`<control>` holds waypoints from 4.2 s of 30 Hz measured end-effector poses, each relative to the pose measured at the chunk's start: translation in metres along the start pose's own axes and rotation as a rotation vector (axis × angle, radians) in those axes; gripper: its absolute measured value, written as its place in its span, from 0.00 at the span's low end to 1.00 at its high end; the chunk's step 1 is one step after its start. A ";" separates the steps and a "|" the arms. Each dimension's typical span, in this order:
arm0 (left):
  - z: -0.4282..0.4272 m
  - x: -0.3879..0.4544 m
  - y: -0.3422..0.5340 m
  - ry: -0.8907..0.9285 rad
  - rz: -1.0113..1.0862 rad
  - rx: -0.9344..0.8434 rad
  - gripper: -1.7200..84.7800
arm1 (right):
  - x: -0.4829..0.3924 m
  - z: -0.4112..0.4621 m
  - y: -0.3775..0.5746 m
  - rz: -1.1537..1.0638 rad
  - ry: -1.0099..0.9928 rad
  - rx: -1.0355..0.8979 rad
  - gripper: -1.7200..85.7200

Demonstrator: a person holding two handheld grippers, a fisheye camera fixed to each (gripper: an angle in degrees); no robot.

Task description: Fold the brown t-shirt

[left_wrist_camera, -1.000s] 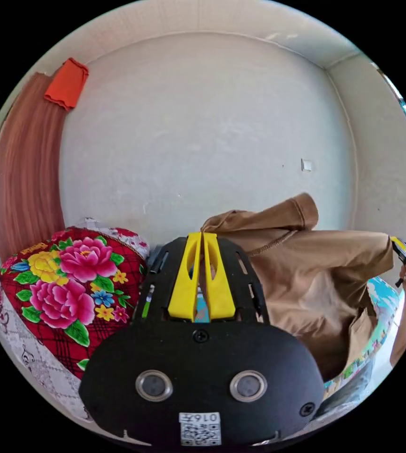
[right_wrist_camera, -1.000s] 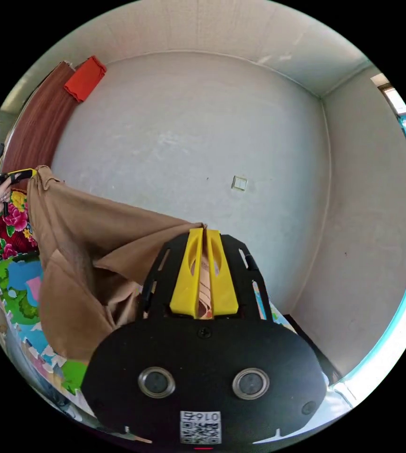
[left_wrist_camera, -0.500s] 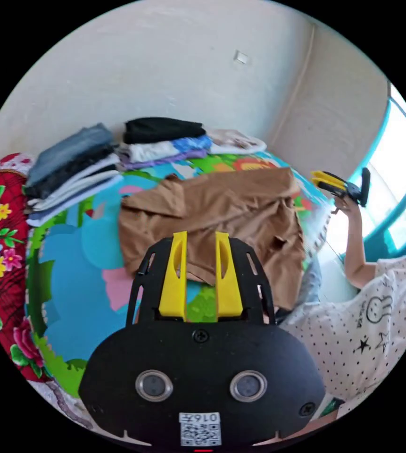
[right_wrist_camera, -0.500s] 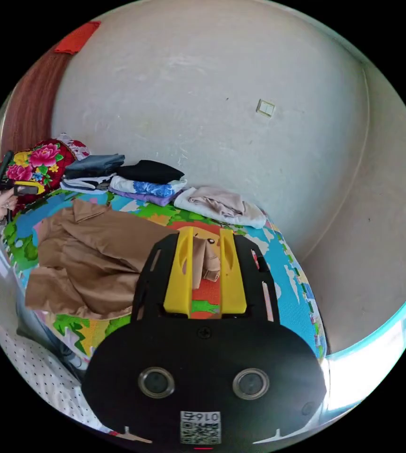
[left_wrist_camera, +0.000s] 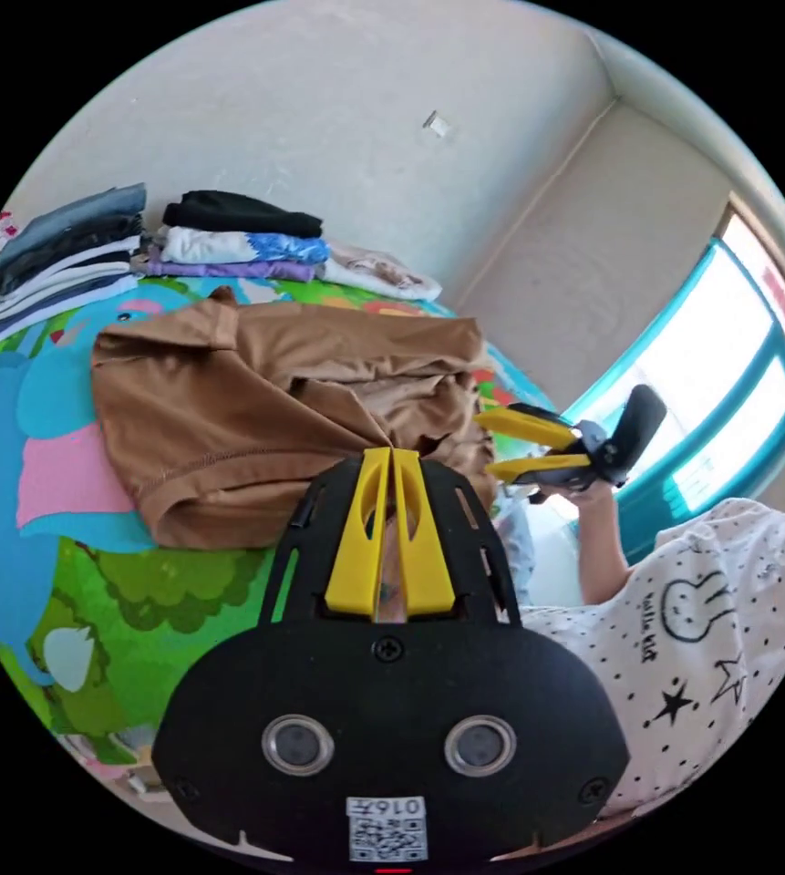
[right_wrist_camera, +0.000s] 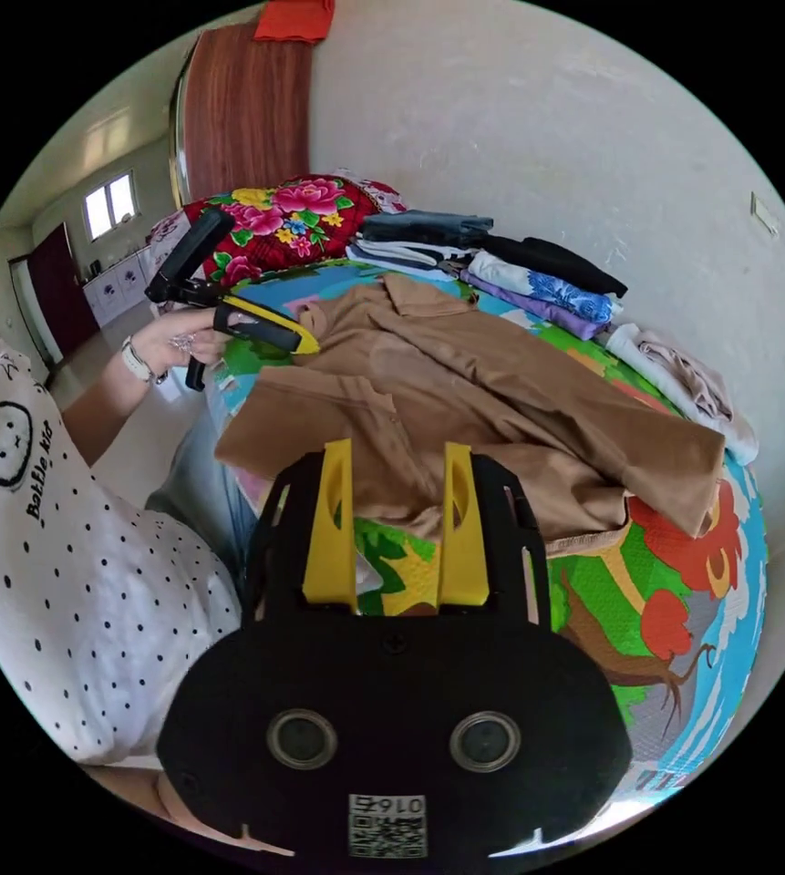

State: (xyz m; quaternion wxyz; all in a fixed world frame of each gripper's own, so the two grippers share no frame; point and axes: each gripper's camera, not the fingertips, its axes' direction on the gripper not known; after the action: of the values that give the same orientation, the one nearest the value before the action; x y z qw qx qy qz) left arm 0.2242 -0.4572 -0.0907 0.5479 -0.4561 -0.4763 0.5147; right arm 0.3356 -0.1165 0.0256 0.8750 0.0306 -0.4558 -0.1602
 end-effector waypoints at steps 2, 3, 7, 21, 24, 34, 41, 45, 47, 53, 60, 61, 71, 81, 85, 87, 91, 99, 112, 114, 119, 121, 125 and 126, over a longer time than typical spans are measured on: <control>-0.002 0.015 -0.006 0.120 0.019 0.068 0.01 | -0.014 -0.011 0.001 -0.041 -0.011 0.100 0.18; -0.002 0.021 -0.008 0.133 0.029 0.079 0.01 | -0.022 -0.016 0.000 -0.061 0.000 0.147 0.18; -0.007 0.071 -0.021 0.164 0.205 0.120 0.01 | -0.043 -0.016 -0.012 -0.149 0.048 0.153 0.16; -0.027 0.011 -0.042 -0.233 0.030 0.154 0.11 | 0.097 -0.202 0.120 0.368 0.234 0.637 0.09; -0.007 0.015 -0.051 -0.187 0.072 0.160 0.11 | 0.129 -0.237 0.171 0.623 0.480 0.636 0.08; 0.131 0.046 -0.156 -0.038 0.214 -0.097 0.17 | 0.131 -0.258 0.188 0.522 0.584 0.519 0.08; 0.144 0.040 -0.172 -0.068 0.230 -0.149 0.02 | 0.134 -0.266 0.186 0.478 0.580 0.485 0.08; 0.094 0.028 -0.157 0.093 0.246 -0.101 0.01 | 0.148 -0.269 0.172 0.453 0.554 0.448 0.08; 0.036 0.016 -0.138 0.197 0.240 -0.008 0.01 | 0.147 -0.274 0.160 0.414 0.574 0.453 0.08; -0.132 0.025 -0.053 0.049 0.367 0.288 0.01 | 0.117 -0.309 0.131 0.187 0.566 0.663 0.08; -0.227 0.028 0.003 -0.209 0.292 0.434 0.01 | 0.157 -0.290 0.067 0.060 0.326 0.697 0.07; -0.226 0.017 0.000 -0.261 0.250 0.396 0.01 | 0.176 -0.271 0.045 0.074 0.263 0.631 0.07; -0.305 0.104 -0.020 -0.699 0.409 0.705 0.01 | 0.252 -0.190 -0.131 0.070 0.213 0.659 0.06; -0.195 0.008 -0.013 -0.448 0.239 0.132 0.01 | 0.335 -0.036 -0.190 0.234 0.070 0.037 0.10; -0.120 -0.059 0.013 -0.372 0.047 -0.062 0.01 | 0.336 0.027 -0.176 0.274 0.269 -0.162 0.12; -0.107 -0.076 0.025 -0.353 -0.023 -0.057 0.01 | 0.313 0.035 -0.173 0.222 0.273 -0.122 0.13; -0.110 -0.100 0.040 -0.240 -0.131 0.058 0.01 | 0.233 0.069 -0.166 -0.017 0.085 -0.096 0.21; -0.115 -0.096 0.043 -0.260 -0.102 0.104 0.01 | 0.215 0.163 -0.165 -0.006 0.143 -0.328 0.16; -0.073 -0.028 0.015 -0.200 0.164 0.074 0.05 | 0.290 -0.011 -0.150 0.264 0.421 0.070 0.05; -0.055 -0.014 0.010 -0.074 0.201 0.088 0.08 | 0.319 -0.030 -0.142 0.392 0.485 0.074 0.06; -0.018 -0.008 0.008 -0.128 0.167 0.059 0.09 | 0.356 -0.042 -0.102 0.612 0.768 0.007 0.15; -0.013 -0.023 0.009 -0.258 0.095 0.036 0.09 | 0.322 -0.048 -0.085 0.508 0.728 0.122 0.15; 0.000 -0.069 0.008 -0.529 -0.103 -0.085 0.08 | 0.264 -0.023 -0.068 0.251 0.532 0.028 0.17; 0.001 -0.075 0.009 -0.546 -0.131 -0.094 0.08 | 0.250 -0.009 -0.061 0.202 0.458 -0.038 0.19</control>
State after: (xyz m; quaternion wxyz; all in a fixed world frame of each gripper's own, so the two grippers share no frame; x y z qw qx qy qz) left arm 0.2204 -0.5320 -0.1034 0.4095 -0.2937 -0.6581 0.5595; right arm 0.4613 -0.2527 0.2051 0.9675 0.0038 -0.2434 -0.0693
